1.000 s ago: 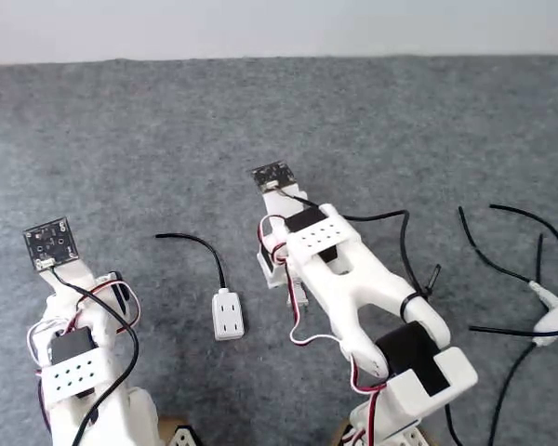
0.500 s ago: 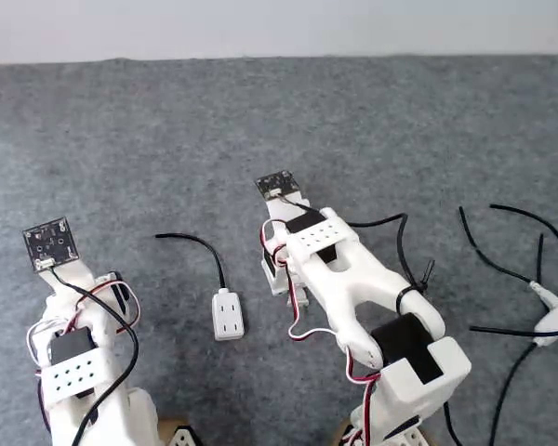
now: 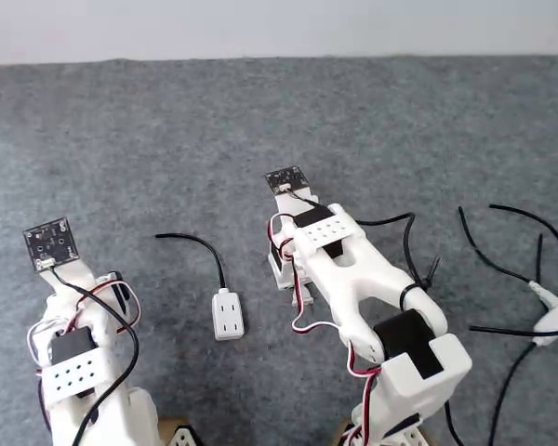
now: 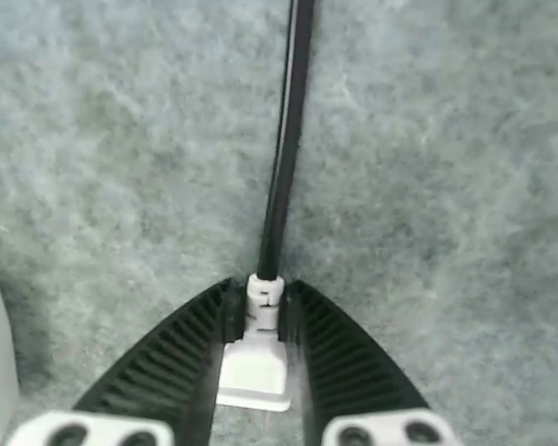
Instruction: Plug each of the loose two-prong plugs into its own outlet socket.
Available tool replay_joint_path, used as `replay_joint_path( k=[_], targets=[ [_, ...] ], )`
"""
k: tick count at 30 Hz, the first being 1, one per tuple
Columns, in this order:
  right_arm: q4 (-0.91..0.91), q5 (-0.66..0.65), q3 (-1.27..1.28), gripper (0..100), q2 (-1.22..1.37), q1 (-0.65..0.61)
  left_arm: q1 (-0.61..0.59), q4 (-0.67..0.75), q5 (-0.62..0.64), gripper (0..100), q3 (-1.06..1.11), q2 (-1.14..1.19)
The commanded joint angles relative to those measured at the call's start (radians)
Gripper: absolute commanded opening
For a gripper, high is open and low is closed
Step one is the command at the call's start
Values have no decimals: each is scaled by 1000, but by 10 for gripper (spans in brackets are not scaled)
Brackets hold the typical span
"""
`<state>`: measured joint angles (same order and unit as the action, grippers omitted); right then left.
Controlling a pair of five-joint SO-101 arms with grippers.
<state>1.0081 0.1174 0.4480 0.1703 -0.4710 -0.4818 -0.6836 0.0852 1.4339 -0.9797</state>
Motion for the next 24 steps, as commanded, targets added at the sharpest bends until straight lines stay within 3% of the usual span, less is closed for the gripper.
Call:
replay_joint_path(
  k=[1, 10, 14, 24],
  targets=[
    [-1, -38, -48, 25, -1, 4, -5, 23, -5, 137, -8, 3],
    [64, -55, -121, 35, -1, -2, -5, 21, -5, 137, -8, 3],
    [88, -55, -144, 119, -1, -5, -5, 21, -5, 137, -8, 3],
    [77, -54, -147, 121, 7, -4, -5, 21, -5, 137, -8, 3]
  ],
)
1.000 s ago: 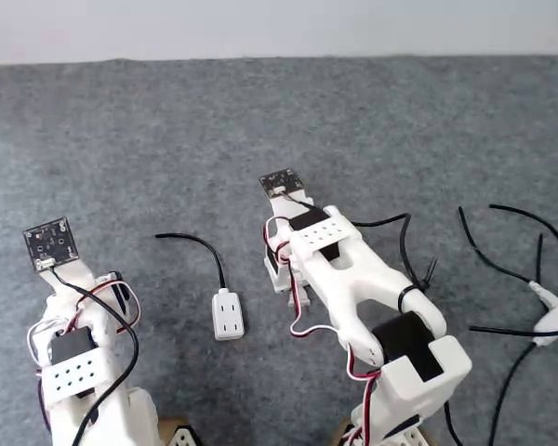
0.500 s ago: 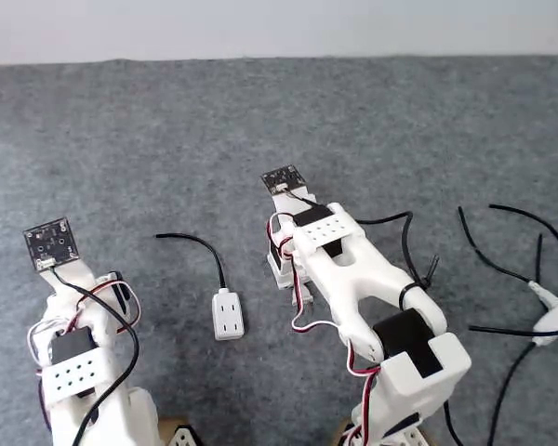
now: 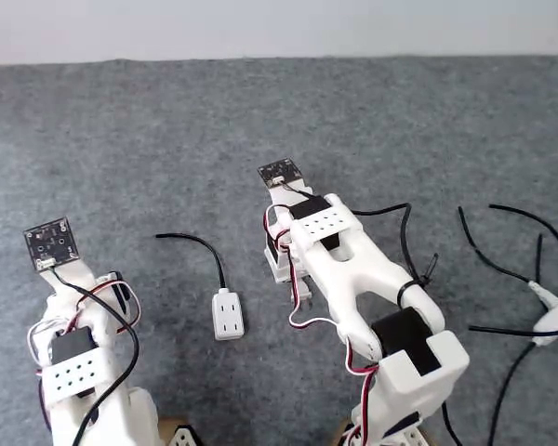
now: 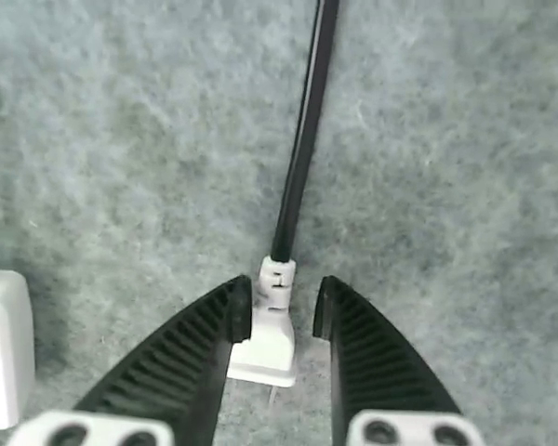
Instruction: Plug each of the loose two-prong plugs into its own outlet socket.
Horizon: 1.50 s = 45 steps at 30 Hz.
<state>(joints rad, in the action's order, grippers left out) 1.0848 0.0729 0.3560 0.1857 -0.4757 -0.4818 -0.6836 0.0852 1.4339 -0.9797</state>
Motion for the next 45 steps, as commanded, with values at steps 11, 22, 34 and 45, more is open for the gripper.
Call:
replay_joint_path(
  k=[11, 22, 34, 45],
  targets=[
    [-39, -5, -52, 121, -5, -4, -5, 21, -5, 137, -8, 3],
    [-31, -3, -68, 35, 73, -7, -5, 21, -5, 137, -8, 3],
    [64, -9, -66, 9, -68, -58, -5, 21, -5, 137, -8, 2],
    [-73, -57, 201, 9, -463, -211, -5, 38, -3, 137, -5, 3]
  ],
)
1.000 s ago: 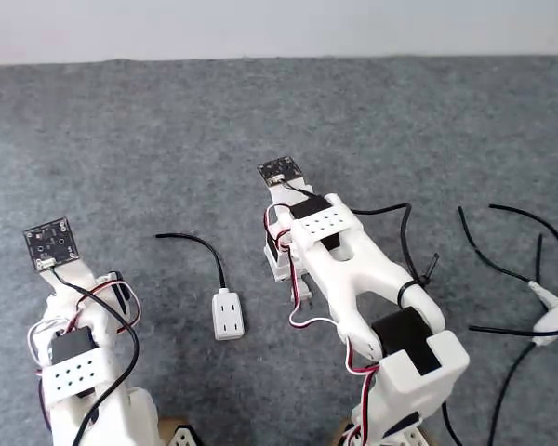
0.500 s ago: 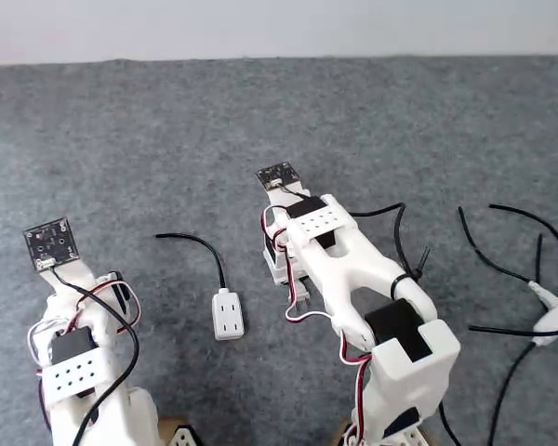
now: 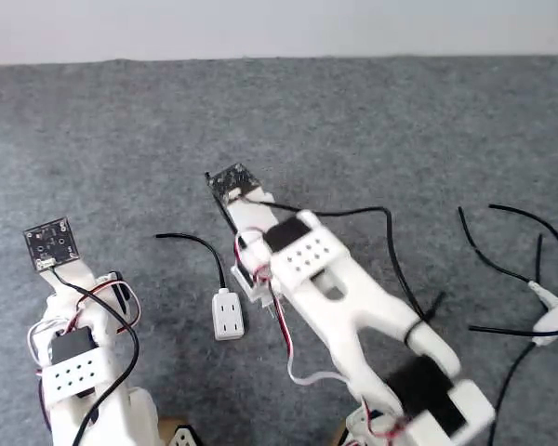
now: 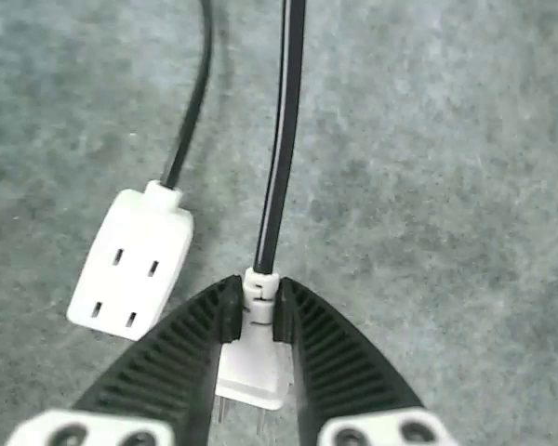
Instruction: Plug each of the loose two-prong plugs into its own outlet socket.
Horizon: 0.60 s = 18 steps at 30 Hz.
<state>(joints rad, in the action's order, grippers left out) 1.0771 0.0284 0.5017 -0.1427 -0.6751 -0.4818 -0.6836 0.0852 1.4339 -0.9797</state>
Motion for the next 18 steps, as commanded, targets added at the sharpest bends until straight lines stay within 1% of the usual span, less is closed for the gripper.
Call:
replay_joint_path(
  k=[1, 4, 8, 12, 13, 18],
  targets=[
    [-85, -12, 86, 9, -171, -12, -5, 34, -3, 137, -5, 3],
    [-170, -9, 195, 9, -277, -12, 17, 2, -6, 137, -16, 3],
    [-338, -2, 341, 9, -397, -13, 55, -28, -75, 137, -21, 3],
    [-458, 140, 436, 8, -483, -33, 61, -26, -77, 137, -21, 3],
    [-484, 157, 453, 8, -498, -42, 61, -26, -75, 137, -21, 3],
    [-591, 163, 512, 8, -509, -99, 63, -32, -74, 137, -21, 6]
  ],
)
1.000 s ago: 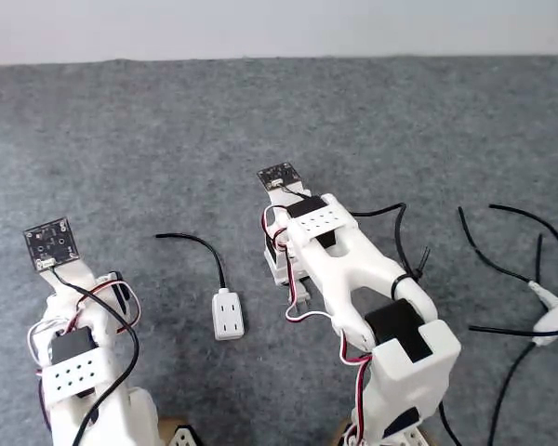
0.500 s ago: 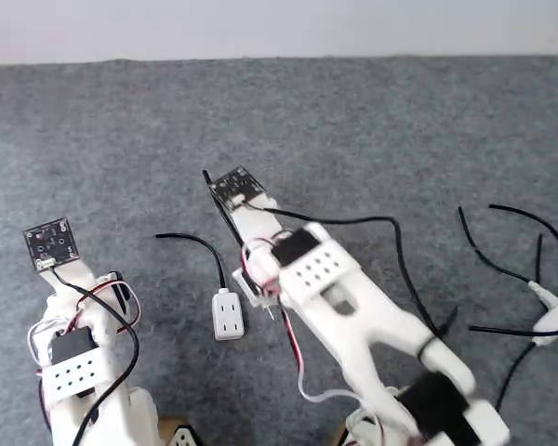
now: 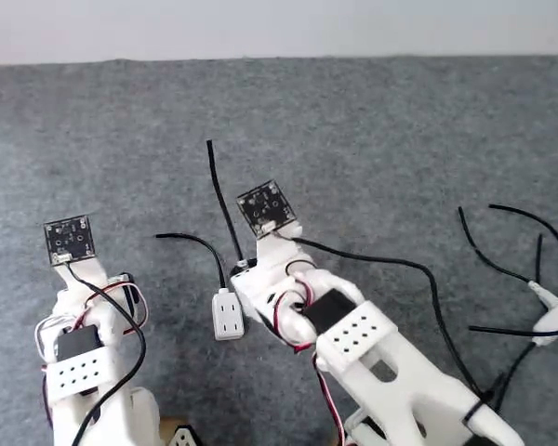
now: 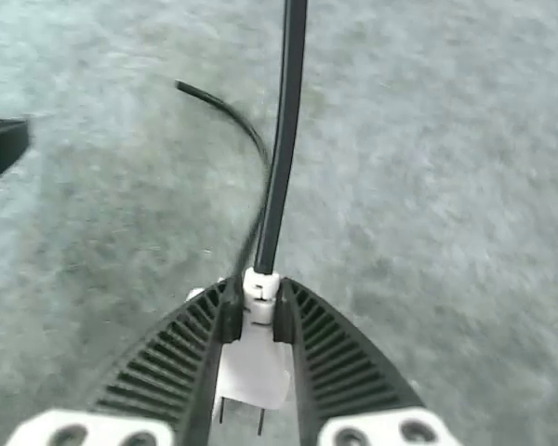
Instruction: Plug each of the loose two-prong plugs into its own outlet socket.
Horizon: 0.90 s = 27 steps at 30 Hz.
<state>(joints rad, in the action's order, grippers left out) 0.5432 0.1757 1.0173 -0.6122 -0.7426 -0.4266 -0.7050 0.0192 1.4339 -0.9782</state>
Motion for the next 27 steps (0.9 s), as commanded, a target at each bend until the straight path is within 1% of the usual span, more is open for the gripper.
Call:
replay_joint_path(
  k=[1, 4, 9, 12, 14, 15, 17, 21, 26, 27],
  targets=[
    [-61, 15, 0, 8, -39, -33, 9, -20, -8, 136, -27, 11],
    [-61, 15, 0, 8, -45, -31, 34, -26, -8, 134, -70, 107],
    [-38, 3, 0, 8, -48, -31, 35, -28, -9, 133, -237, 414],
    [30, -83, -5, 8, -79, -54, 38, -63, -12, 133, -354, 583],
    [76, -115, 0, 8, -137, -79, 69, -87, -20, 133, -414, 664],
    [104, -126, 0, 8, -173, -87, 89, -103, -44, 133, -437, 695],
    [153, -167, 6, 8, -249, -96, 153, -129, -126, 119, -461, 718],
    [162, -224, 81, 8, -381, -97, 272, -141, -253, 8, -437, 690],
    [162, -233, 114, 8, -438, -97, 322, -133, -293, 13, -366, 598],
    [162, -233, 114, 8, -438, -97, 333, -133, -322, 13, -351, 577]
  ],
)
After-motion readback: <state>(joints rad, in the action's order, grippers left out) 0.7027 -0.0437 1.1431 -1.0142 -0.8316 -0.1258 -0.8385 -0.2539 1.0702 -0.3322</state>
